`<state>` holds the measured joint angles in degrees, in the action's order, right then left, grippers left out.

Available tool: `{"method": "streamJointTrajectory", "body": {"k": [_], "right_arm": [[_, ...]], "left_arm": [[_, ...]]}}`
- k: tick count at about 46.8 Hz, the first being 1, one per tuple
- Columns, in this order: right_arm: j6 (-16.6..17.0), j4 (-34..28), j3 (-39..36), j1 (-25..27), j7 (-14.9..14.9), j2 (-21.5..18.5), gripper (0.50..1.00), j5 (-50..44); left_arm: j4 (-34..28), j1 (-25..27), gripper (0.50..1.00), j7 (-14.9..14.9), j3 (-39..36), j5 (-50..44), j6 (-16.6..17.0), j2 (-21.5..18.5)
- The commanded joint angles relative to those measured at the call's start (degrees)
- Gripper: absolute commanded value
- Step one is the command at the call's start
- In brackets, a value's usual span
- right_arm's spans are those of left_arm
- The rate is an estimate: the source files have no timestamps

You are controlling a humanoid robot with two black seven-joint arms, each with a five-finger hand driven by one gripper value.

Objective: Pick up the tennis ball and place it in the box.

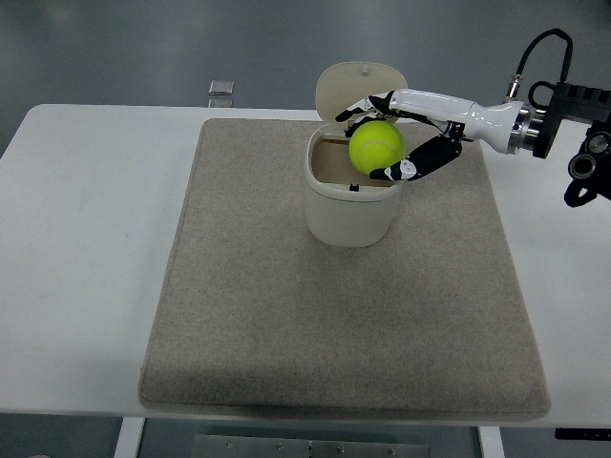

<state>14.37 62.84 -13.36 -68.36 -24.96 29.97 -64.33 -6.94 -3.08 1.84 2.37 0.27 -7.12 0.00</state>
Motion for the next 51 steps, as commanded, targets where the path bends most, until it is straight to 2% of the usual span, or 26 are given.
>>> {"method": "streamJointTrajectory", "body": {"k": [1,9,17,26,28,31,38,51], "right_arm": [[0.1,0.0,0.0,0.1,0.0,0.0,0.858,0.0],[0.3,0.0,0.0,0.2,-0.1,0.1,0.858,0.1],[2.5,0.0,-0.2,0.2,-0.3,0.4,0.860,1.3],[11.6,0.0,-0.7,-0.5,0.0,1.8,0.862,10.5],[13.0,0.0,-0.8,-0.5,0.0,2.5,0.866,12.3],[14.9,0.0,-0.9,-0.6,0.0,3.6,0.901,14.4],[20.6,0.0,-3.1,-0.5,0.0,6.1,0.901,18.8],[20.6,-1.0,-6.9,-0.2,0.0,7.2,0.901,27.0]], "left_arm": [[0.0,0.0,0.996,0.0,0.0,0.0,0.0,0.0],[0.0,0.0,0.996,0.0,0.0,0.0,0.0,0.0],[0.0,0.0,0.996,0.0,0.0,0.0,0.0,0.0],[0.0,0.0,0.996,0.0,0.0,0.0,0.0,0.0],[0.0,0.0,0.996,0.0,0.0,0.0,0.0,0.0],[0.0,0.0,0.996,0.0,0.0,0.0,0.0,0.0],[0.0,0.0,0.996,0.0,0.0,0.0,0.0,0.0],[0.0,0.0,0.996,0.0,0.0,0.0,0.0,0.0]]}}
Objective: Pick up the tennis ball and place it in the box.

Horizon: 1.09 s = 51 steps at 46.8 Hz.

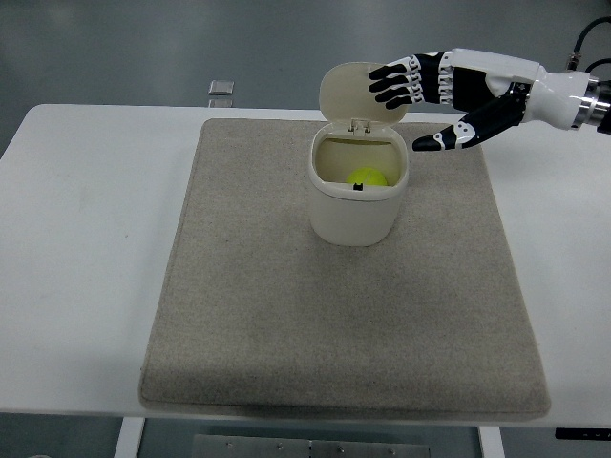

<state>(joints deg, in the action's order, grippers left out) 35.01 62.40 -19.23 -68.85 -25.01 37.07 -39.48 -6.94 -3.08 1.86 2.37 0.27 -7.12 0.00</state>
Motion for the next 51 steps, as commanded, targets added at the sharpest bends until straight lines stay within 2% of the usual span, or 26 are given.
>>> {"method": "streamJointTrajectory", "body": {"k": [1,18,26,32,38,41,51], "right_arm": [[0.0,-0.7,-1.3,0.5,0.0,0.2,0.901,2.7],[-0.6,-7.6,-3.4,5.1,0.0,-0.6,0.901,18.3],[-3.3,-10.8,-3.3,8.8,0.3,-3.7,0.901,20.9],[-5.5,-13.0,-3.4,10.8,4.2,-5.5,0.901,23.8],[-7.2,-13.9,-3.2,11.7,11.7,-6.0,0.901,30.4],[-9.0,-14.7,-3.3,12.1,14.2,-6.0,0.901,32.5],[-13.1,-16.3,-3.3,12.2,16.9,-6.0,0.901,35.3]], "left_arm": [[0.0,0.0,0.996,0.0,0.0,0.0,0.0,0.0],[0.0,0.0,0.996,0.1,0.0,0.0,0.0,0.0],[0.0,0.0,0.996,0.0,0.0,0.0,0.0,0.0],[0.0,0.0,0.996,0.0,0.0,0.0,0.0,0.0],[0.0,0.0,0.996,0.0,0.0,0.0,0.0,0.0],[0.0,0.0,0.996,0.0,0.0,0.0,0.0,0.0],[0.0,0.0,0.996,0.0,0.0,0.0,0.0,0.0]]}}
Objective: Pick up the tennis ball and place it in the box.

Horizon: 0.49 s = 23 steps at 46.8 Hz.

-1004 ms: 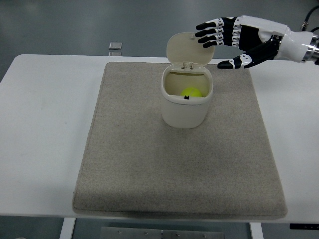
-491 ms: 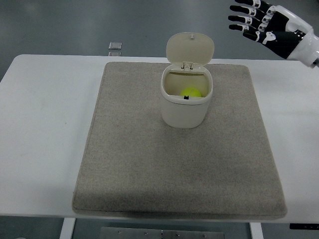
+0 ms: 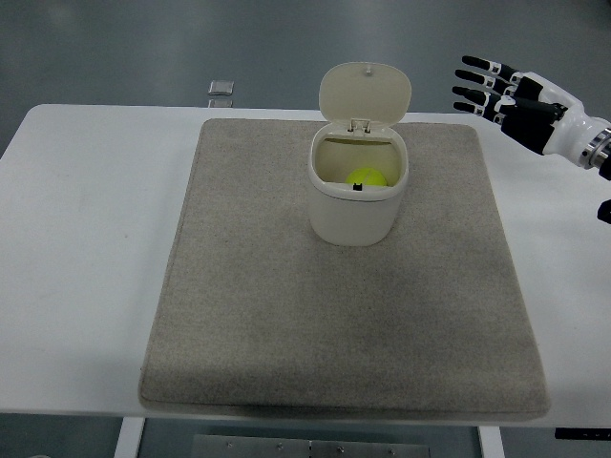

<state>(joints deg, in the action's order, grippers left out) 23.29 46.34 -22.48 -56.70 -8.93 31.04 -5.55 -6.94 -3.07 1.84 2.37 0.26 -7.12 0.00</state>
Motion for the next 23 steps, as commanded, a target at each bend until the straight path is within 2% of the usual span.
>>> {"method": "streamJointTrajectory", "body": {"k": [1,9,23], "right_arm": [[-1.8,-0.2,0.1,0.2,1.2,0.0,0.901,1.9],[-6.3,-1.2,0.0,0.5,2.4,-1.2,0.901,6.1],[-6.8,-1.4,-0.2,1.7,1.8,-3.3,0.901,6.2]], "left_arm": [[0.0,0.0,0.996,0.0,0.0,0.0,0.0,0.0],[0.0,0.0,0.996,0.0,0.0,0.0,0.0,0.0],[0.0,0.0,0.996,0.0,0.0,0.0,0.0,0.0]]}}
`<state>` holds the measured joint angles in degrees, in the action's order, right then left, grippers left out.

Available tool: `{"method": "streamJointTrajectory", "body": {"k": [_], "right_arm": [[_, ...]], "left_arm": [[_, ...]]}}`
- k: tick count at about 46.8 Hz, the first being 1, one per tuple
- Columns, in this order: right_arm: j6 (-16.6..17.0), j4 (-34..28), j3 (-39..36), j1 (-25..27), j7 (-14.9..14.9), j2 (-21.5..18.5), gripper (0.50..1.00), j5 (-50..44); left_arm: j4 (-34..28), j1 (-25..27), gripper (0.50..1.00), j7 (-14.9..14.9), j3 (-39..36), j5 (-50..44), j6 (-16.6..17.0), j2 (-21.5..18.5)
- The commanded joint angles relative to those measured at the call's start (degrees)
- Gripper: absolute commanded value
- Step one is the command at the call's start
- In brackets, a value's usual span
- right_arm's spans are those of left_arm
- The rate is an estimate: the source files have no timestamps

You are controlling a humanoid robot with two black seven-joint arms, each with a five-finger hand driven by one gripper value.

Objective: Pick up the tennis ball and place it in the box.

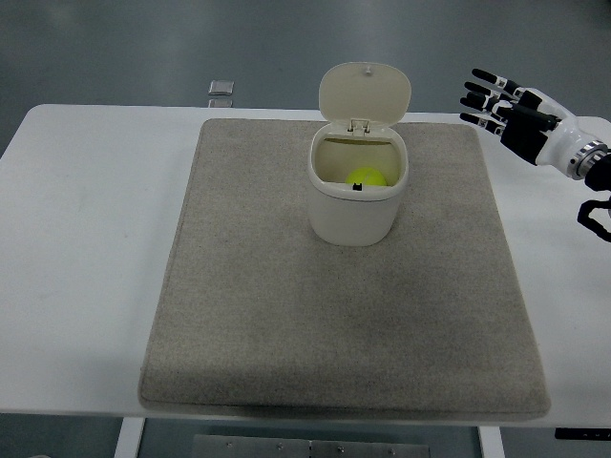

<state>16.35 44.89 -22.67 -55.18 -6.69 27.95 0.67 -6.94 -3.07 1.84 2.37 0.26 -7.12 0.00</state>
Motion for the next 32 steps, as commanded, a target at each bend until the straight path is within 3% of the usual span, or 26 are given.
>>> {"method": "streamJointTrajectory", "body": {"k": [1,32], "right_arm": [[0.3,0.0,0.0,0.3,-0.5,-0.3,0.901,-0.1],[0.3,-0.1,-0.1,1.0,-0.8,-0.4,0.905,-0.1]], "left_arm": [[0.0,0.0,0.996,0.0,0.0,0.0,0.0,0.0],[0.0,0.0,0.996,0.0,0.0,0.0,0.0,0.0]]}}
